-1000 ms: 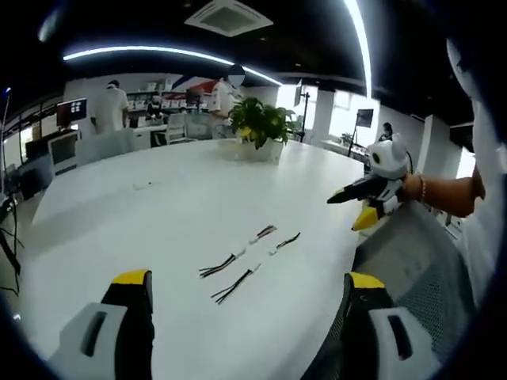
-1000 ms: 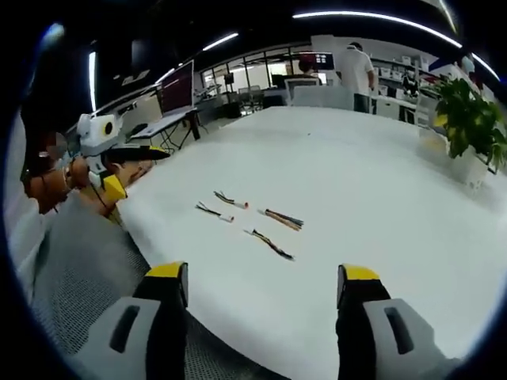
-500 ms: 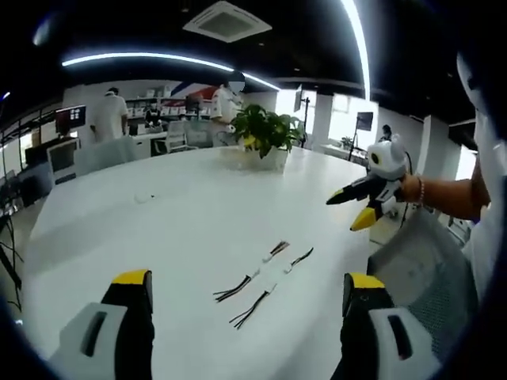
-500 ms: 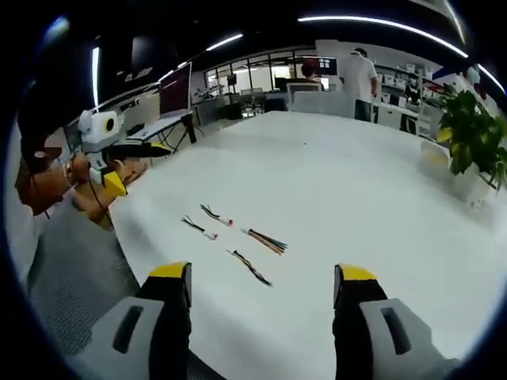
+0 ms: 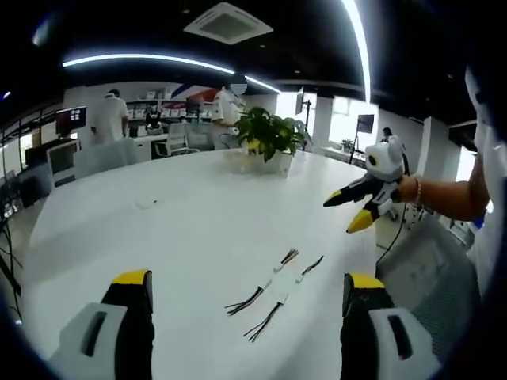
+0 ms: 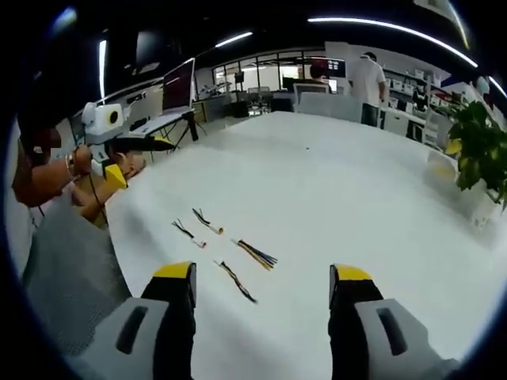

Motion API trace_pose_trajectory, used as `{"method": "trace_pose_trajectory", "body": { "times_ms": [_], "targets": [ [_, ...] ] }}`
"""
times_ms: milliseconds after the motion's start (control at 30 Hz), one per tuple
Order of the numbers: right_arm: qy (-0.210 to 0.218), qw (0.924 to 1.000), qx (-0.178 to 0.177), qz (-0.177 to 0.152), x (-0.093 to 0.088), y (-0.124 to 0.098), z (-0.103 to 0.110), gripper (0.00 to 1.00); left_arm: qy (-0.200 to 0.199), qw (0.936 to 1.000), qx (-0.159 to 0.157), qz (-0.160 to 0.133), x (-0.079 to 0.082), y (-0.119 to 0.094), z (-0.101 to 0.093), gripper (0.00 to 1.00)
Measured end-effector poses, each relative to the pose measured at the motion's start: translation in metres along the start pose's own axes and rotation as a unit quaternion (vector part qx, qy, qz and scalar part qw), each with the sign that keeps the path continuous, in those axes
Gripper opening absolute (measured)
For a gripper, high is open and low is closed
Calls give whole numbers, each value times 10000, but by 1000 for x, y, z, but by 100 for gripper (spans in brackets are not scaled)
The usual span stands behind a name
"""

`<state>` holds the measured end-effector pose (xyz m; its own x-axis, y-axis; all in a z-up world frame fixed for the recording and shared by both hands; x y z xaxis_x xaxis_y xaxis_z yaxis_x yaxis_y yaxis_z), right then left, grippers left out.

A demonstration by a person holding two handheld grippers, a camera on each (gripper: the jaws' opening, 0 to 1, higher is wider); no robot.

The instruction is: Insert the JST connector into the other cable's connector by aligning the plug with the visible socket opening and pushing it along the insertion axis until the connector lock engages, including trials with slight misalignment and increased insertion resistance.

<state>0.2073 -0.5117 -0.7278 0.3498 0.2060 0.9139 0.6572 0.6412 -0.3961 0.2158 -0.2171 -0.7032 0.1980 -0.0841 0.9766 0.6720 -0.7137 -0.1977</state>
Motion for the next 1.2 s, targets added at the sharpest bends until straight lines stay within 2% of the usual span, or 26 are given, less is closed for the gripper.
{"method": "trace_pose_trajectory", "body": {
  "times_ms": [233, 367, 633, 733, 800, 1033, 1200],
  "targets": [
    [-98, 9999, 88, 20, 4, 9, -8, 63, -14, 9999, -111, 16, -2, 13, 4, 99],
    [-184, 9993, 282, 131, 2, 16, -9, 63, -32, 9998, -186, 32, -3, 22, 9, 99],
    [-232, 9985, 476, 130, 3, 32, -15, 60, 118, 9991, -361, 210, -10, 40, 19, 99],
    [-234, 9982, 535, 146, 2, 38, -17, 59, 153, 9987, -414, 271, -14, 48, 22, 99],
    [-184, 9976, 627, 207, 1, 43, -16, 58, 256, 9975, -474, 464, -21, 53, 24, 95],
    [-212, 9959, 877, 115, 3, 58, -16, 52, 298, 9955, -702, 556, -30, 70, 26, 91],
    [-282, 9943, 1004, 236, -1, 69, -17, 52, 379, 9933, -902, 619, -38, 80, 27, 89]
  ]
}}
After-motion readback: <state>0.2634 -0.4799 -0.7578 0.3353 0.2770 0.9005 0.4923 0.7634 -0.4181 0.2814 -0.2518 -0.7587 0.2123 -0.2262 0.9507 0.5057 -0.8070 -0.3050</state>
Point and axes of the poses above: the point that each gripper's makers call its tool centre point, and the gripper's own axes: y roughly forward along the fingers, z roughly to its left, x roughly out of its top, the point moved 6 cm from there along -y, roughly backward along the fingers, and after that the axes turned 12 degrees about -z, right-handed, at the moved point
